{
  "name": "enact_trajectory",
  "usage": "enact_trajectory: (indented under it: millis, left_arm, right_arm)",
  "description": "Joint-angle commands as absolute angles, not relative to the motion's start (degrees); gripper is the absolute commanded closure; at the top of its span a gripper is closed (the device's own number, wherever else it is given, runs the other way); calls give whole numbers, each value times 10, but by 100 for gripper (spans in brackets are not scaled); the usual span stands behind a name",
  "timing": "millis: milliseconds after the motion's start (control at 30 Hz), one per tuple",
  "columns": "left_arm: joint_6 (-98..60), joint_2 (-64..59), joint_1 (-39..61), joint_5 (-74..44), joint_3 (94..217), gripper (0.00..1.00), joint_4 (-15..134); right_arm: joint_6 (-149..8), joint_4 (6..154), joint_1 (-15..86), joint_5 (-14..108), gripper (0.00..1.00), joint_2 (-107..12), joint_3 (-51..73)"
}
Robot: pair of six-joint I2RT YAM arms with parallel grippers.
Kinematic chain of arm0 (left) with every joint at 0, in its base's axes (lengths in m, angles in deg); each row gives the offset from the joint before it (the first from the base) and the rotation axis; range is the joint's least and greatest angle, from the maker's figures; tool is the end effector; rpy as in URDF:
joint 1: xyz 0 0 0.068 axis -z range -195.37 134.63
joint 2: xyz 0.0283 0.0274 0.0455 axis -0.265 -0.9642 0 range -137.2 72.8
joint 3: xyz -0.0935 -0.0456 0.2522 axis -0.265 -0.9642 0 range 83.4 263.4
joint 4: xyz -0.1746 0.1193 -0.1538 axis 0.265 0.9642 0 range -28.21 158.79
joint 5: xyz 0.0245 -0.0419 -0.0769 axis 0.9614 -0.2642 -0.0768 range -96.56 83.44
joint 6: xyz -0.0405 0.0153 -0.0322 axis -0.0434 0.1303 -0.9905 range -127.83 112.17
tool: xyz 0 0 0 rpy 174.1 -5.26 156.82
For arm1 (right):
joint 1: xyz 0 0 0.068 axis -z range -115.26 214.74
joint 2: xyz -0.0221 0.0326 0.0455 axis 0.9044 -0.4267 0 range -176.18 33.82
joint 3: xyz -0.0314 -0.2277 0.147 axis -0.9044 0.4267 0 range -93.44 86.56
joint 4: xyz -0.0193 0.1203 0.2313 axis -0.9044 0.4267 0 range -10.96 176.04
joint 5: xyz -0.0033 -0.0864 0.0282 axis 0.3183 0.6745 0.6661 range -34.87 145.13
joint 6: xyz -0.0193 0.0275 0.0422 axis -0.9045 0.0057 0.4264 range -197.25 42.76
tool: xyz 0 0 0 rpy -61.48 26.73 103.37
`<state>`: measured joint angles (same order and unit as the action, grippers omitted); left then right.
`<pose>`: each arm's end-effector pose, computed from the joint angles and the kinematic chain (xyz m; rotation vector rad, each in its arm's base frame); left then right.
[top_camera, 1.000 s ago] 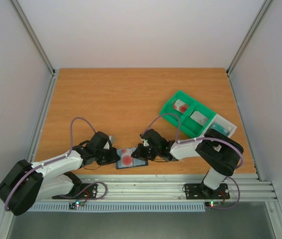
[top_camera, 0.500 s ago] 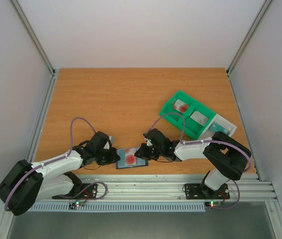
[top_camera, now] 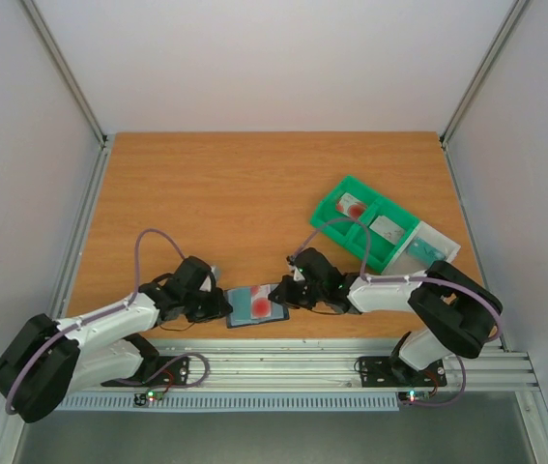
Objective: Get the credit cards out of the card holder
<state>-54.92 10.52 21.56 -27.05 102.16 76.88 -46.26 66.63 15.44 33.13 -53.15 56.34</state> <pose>0.1301 -0.1134 0.1304 -0.1073 2.8299 -0.9117 0.1641 0.2113 0.1304 -0.6142 2.4940 1.0749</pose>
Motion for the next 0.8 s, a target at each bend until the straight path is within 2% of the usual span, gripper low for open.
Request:
enact_trajectory:
  millis: [0, 133, 467, 767]
  left_arm:
    - [-538, 117, 215, -264, 1044, 87, 800]
    - [-537, 126, 215, -265, 1055, 83, 814]
    - [-505, 157, 216, -311, 1099, 60, 824]
    - [-444, 172, 215, -391, 1162, 46, 852]
  right_arm:
    - [-469, 666, 163, 329, 99, -519, 578]
    - [-471, 677, 174, 323, 99, -504, 584]
    - [-514, 718, 203, 264, 99, -439, 582]
    - [-607, 844, 222, 209, 99, -373, 529]
